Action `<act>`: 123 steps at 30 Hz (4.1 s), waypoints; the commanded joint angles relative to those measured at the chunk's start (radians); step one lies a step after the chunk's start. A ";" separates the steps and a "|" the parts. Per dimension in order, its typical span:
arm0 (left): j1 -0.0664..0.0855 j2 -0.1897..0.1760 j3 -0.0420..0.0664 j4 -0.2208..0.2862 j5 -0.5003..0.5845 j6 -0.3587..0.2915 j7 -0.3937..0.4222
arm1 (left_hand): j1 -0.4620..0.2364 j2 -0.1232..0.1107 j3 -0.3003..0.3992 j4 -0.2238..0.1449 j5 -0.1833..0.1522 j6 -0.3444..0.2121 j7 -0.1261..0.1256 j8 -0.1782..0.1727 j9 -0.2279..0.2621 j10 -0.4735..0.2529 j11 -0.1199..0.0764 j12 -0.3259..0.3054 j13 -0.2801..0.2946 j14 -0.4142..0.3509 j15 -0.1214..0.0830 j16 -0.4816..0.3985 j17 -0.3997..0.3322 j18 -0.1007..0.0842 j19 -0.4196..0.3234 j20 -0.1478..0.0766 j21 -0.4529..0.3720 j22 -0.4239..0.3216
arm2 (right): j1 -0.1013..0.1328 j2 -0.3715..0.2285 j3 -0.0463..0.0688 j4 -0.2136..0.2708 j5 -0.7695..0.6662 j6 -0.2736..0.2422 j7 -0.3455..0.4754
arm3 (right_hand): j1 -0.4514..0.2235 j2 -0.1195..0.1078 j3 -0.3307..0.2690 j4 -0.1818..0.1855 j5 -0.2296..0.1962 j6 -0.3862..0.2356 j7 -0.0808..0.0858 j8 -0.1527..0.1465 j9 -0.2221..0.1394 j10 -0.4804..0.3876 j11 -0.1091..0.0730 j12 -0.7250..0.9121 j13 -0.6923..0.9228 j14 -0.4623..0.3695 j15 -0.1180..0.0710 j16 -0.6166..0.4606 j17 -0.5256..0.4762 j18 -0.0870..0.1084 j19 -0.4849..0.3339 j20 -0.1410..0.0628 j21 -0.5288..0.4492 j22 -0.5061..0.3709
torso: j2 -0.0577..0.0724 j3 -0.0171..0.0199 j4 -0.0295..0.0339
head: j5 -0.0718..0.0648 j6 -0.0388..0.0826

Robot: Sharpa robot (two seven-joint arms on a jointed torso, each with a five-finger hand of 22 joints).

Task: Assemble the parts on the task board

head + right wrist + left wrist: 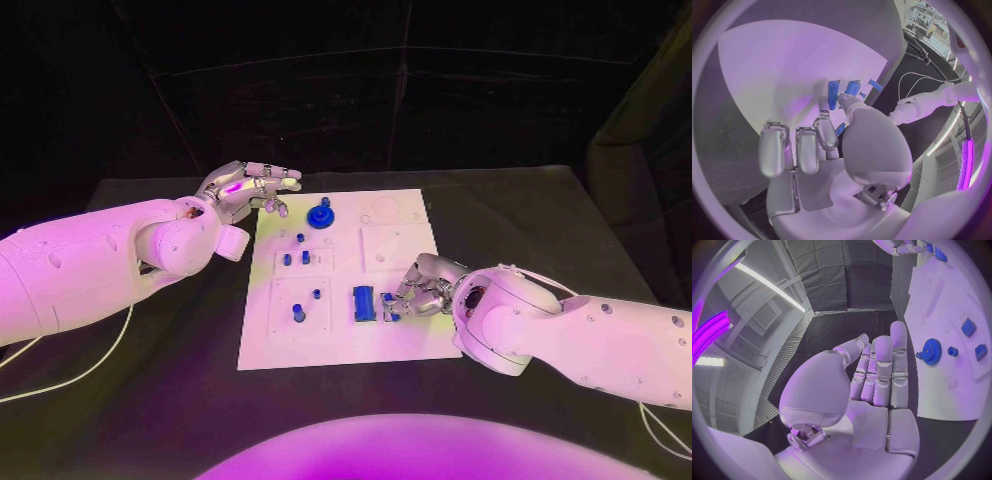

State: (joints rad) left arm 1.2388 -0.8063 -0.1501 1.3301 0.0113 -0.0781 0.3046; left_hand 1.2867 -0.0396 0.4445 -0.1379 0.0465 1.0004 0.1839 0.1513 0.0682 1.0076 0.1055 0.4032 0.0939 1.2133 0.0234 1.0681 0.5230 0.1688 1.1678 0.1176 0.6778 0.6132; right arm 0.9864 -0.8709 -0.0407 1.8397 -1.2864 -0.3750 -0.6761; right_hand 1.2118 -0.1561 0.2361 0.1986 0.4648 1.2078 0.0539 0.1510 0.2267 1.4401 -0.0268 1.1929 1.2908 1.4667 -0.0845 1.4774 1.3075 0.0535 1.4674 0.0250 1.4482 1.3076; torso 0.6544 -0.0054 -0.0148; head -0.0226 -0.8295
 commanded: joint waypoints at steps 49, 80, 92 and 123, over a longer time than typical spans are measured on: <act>0.001 -0.001 0.000 -0.002 -0.019 0.027 -0.016 | -0.006 0.000 -0.006 -0.002 0.005 -0.009 -0.001 0.007 0.000 -0.009 0.003 0.005 -0.002 -0.011 -0.002 -0.006 -0.007 0.014 -0.007 0.002 -0.004 -0.002 | 0.001 -0.027 0.000 0.012 -0.004 0.037 0.008 | -0.140 0.112 -0.289 0.090 -0.256 -0.003 -0.004 0.009 0.034 0.006 0.002 0.000 0.015 0.076 -0.004 0.001 0.124 -0.005 0.012 -0.003 0.003 0.035 | -0.001 -0.0003 -0.0003 | -0.007 0.000; 0.001 0.001 0.000 -0.005 -0.021 0.030 -0.019 | -0.006 0.001 -0.005 -0.002 0.005 -0.009 -0.001 0.008 0.000 -0.009 0.003 0.006 -0.002 -0.012 -0.002 -0.007 -0.008 0.014 -0.008 0.003 -0.004 -0.002 | 0.002 -0.012 0.000 -0.024 -0.023 0.134 0.019 | 0.007 0.116 -0.345 0.040 -0.355 -0.015 0.003 0.006 0.044 -0.006 0.008 -0.028 0.004 0.074 0.001 -0.009 0.111 -0.003 0.005 0.002 -0.005 0.025 | 0.000 0.0000 0.0009 | -0.004 0.000; 0.001 0.003 0.000 -0.009 -0.021 0.026 -0.015 | -0.006 0.001 -0.005 -0.002 0.005 -0.009 -0.001 0.008 0.000 -0.009 0.003 0.006 -0.002 -0.012 -0.002 -0.007 -0.008 0.014 -0.008 0.003 -0.004 -0.002 | 0.002 -0.037 0.001 -0.027 0.157 0.060 0.273 | 0.020 0.114 -0.403 0.057 -0.368 -0.106 0.036 -0.042 0.029 -0.109 0.036 -0.269 -0.158 0.032 0.023 -0.137 -0.050 0.032 -0.075 0.019 -0.118 -0.152 | -0.005 -0.0014 0.0031 | -0.008 0.005; -0.031 0.131 -0.014 -0.212 0.180 -0.103 0.140 | -0.015 0.029 -0.252 0.104 0.007 -0.006 0.003 -0.056 -0.003 0.053 0.047 -0.252 -0.032 -0.229 0.108 -0.817 -0.393 0.016 -0.311 0.131 -0.512 -0.383 | 0.100 0.218 0.005 -0.713 1.172 0.126 1.128 | 0.184 0.244 -0.434 -0.190 -0.378 -0.262 0.141 -0.088 -0.127 -0.359 0.179 -1.127 -1.179 -0.340 0.201 -1.414 -1.186 0.132 -0.406 0.196 -1.277 -1.213 | -0.094 -0.0169 -0.0239 | 0.013 0.151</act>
State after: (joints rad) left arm 1.2087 -0.6842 -0.1646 1.1294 0.1409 -0.1233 0.3999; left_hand 1.2632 -0.0087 0.1960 -0.0336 0.0550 0.9969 0.1840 0.0968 0.0655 1.0594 0.1468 0.1537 0.0629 0.9830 0.1256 0.2546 0.1314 0.1690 0.8609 0.2450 0.1686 0.2318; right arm 1.0842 -0.6636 -0.0369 1.1457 -0.1859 -0.3179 0.3842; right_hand 1.4026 0.0872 -0.1996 0.0136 0.0897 0.9466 0.1935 0.0688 0.1008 1.0823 0.1518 0.0657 0.1152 1.1197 0.1141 0.0664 0.1247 0.1712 1.0531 0.2215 0.1767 0.0966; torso 0.5657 -0.0242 -0.0357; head -0.0142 -0.6847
